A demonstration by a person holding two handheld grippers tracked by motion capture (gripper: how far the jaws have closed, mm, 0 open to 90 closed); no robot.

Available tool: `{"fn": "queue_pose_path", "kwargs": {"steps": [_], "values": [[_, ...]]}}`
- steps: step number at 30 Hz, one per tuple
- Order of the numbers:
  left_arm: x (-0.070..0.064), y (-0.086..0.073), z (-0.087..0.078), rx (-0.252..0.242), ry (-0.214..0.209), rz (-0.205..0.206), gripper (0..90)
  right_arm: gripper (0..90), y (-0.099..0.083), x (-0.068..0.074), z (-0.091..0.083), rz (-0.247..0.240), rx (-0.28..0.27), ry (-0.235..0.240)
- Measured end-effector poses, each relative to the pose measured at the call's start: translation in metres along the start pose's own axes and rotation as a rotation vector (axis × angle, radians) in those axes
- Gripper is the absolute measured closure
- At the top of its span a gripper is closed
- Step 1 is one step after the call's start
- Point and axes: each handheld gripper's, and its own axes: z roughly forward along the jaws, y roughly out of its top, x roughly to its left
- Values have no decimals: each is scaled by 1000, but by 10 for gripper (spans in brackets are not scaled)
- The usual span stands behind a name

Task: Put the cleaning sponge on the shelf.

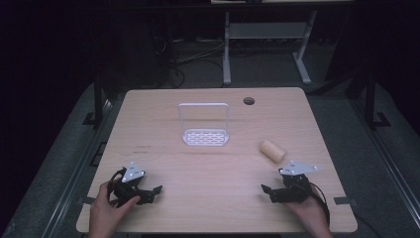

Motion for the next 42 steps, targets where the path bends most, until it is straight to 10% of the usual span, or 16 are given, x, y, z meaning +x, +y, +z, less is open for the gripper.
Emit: {"fn": "queue_pose_path", "kwargs": {"steps": [42], "values": [[0,0,0,0,0,0,127,132,9,-37,-15,39,-30,-69]]}}
